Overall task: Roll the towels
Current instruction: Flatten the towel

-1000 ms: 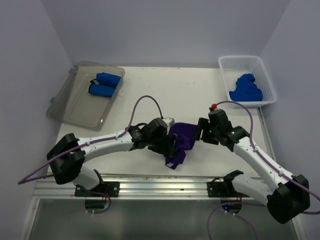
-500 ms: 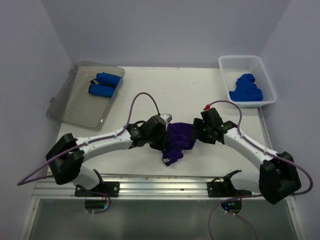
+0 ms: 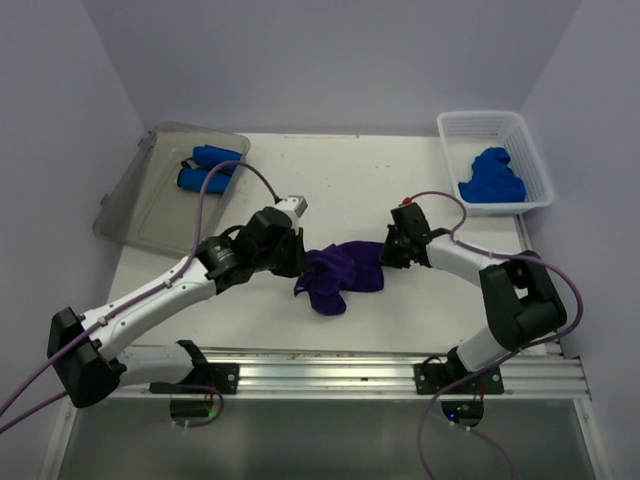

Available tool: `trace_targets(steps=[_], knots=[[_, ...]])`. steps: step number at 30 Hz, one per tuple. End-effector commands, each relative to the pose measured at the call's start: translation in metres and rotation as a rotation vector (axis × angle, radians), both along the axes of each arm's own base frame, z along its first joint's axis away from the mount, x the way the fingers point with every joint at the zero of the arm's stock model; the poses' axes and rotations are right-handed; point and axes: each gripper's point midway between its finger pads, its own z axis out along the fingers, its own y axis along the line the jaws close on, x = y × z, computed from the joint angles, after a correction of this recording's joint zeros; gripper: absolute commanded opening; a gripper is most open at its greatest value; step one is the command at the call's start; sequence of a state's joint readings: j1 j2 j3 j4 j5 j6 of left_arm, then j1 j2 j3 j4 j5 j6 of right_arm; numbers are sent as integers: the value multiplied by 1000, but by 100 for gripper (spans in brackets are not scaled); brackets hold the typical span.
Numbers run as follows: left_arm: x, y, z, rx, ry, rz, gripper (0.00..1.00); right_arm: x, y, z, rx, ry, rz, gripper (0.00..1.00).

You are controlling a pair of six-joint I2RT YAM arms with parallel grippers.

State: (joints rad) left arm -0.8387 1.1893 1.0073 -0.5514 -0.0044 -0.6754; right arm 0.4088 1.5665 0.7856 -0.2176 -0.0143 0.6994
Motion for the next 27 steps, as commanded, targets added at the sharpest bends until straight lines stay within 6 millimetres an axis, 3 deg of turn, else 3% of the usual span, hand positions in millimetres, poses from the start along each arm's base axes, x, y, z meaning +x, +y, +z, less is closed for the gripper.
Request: trace_targets(steps=[1,3,4,6,7,8,9,10,11,13,15,16,17,18,19,20,21,22,23,24,25,27], knots=[[22,22,25,64,-79,60,0,50,-4,64,45,-185,-64,0],[40,33,41,83,-116,101,0,61,-12,106,59,-273,-83,0],[56,46,47,90,-129,150,0,78,-20,140,63,-347,-99,0],[81,53,72,91,-180,178,0,87,-31,176,64,-394,-121,0],[95,61,86,83,-202,200,0,99,-38,221,80,-487,-136,0],[109,60,112,64,-250,212,0,100,-43,242,83,-525,-145,0],[114,65,123,81,-269,214,0,98,-48,258,81,-543,-150,0],[122,71,135,85,-293,233,0,95,-56,299,85,-633,-158,0],[129,74,160,68,-340,245,0,91,-66,316,63,-672,-184,0],[134,90,180,76,-381,283,0,69,-79,353,43,-761,-199,0],[134,104,188,78,-403,309,0,52,-91,364,9,-797,-225,0],[136,113,187,85,-402,328,0,44,-96,357,-13,-788,-227,0],[131,119,184,89,-400,336,0,26,-102,365,-13,-823,-238,0],[129,124,181,93,-395,346,0,18,-108,340,-47,-776,-250,0],[126,129,164,111,-362,350,0,9,-111,328,-55,-758,-255,0],[116,132,163,103,-368,349,0,-11,-117,328,-43,-788,-267,0],[111,132,157,91,-366,344,9,-20,-119,283,-71,-699,-266,0],[104,127,147,72,-350,310,25,-31,-122,265,-62,-665,-287,9],[90,129,117,85,-303,288,45,-45,-124,251,-51,-647,-300,22],[85,127,103,81,-286,271,88,-57,-123,204,-70,-538,-287,53],[75,125,68,96,-214,234,97,-65,-123,185,-62,-486,-293,64],[68,124,39,118,-133,231,98,-80,-125,144,-89,-363,-301,72]])
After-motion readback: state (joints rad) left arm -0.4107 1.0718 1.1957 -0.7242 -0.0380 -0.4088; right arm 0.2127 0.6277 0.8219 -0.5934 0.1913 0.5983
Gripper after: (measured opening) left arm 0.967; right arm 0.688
